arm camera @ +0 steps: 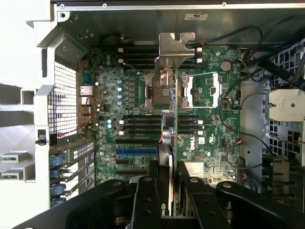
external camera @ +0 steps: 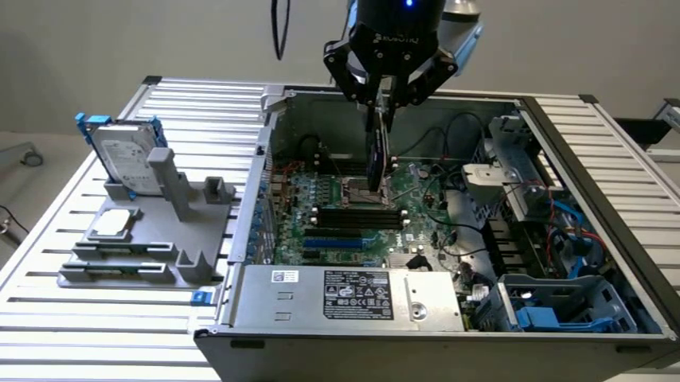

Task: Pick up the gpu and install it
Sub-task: 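Insert the gpu into the slot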

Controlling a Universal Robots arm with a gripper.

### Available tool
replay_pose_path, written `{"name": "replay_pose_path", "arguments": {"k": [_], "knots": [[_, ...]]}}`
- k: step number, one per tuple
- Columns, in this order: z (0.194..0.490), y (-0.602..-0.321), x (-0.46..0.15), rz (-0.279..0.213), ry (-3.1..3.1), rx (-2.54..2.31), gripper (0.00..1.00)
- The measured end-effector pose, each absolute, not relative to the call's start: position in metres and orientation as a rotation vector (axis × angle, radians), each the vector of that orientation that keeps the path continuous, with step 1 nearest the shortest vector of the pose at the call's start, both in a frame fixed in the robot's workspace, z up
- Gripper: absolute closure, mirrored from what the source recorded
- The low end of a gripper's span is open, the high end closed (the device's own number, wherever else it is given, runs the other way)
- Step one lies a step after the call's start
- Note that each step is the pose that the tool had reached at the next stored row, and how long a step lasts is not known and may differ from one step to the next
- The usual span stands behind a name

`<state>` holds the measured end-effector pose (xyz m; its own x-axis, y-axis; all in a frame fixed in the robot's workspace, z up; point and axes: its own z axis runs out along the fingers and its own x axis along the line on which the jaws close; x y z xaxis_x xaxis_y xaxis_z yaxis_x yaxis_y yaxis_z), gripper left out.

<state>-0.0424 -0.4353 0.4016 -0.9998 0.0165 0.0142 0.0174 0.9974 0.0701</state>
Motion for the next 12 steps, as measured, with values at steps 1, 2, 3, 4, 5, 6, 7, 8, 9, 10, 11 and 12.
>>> {"name": "replay_pose_path", "arguments": {"k": [1, 2, 3, 4, 5, 6, 7, 8, 9, 10, 11, 12], "knots": [[0.4016, -0.4353, -0.0424, -0.11, -3.126, -0.027, 0.74], [0.4016, -0.4353, -0.0425, -0.11, -3.126, -0.027, 0.74], [0.4015, -0.4353, -0.0425, -0.11, -3.126, -0.027, 0.74], [0.401, -0.4349, -0.0426, -0.109, -3.127, -0.026, 0.74], [0.4006, -0.4347, -0.0425, -0.109, -3.128, -0.012, 0.74], [0.4002, -0.4347, -0.0425, -0.109, -3.127, 0.016, 0.74], [0.3999, -0.4347, -0.0426, -0.109, -3.126, 0.044, 0.74], [0.3996, -0.4347, -0.0426, -0.108, -3.125, 0.074, 0.74], [0.3993, -0.4347, -0.0426, -0.108, -3.124, 0.102, 0.74], [0.3989, -0.4347, -0.0426, -0.108, -3.122, 0.13, 0.74], [0.3986, -0.4347, -0.0426, -0.108, -3.12, 0.158, 0.74], [0.3983, -0.4347, -0.0426, -0.107, -3.118, 0.186, 0.74]]}}
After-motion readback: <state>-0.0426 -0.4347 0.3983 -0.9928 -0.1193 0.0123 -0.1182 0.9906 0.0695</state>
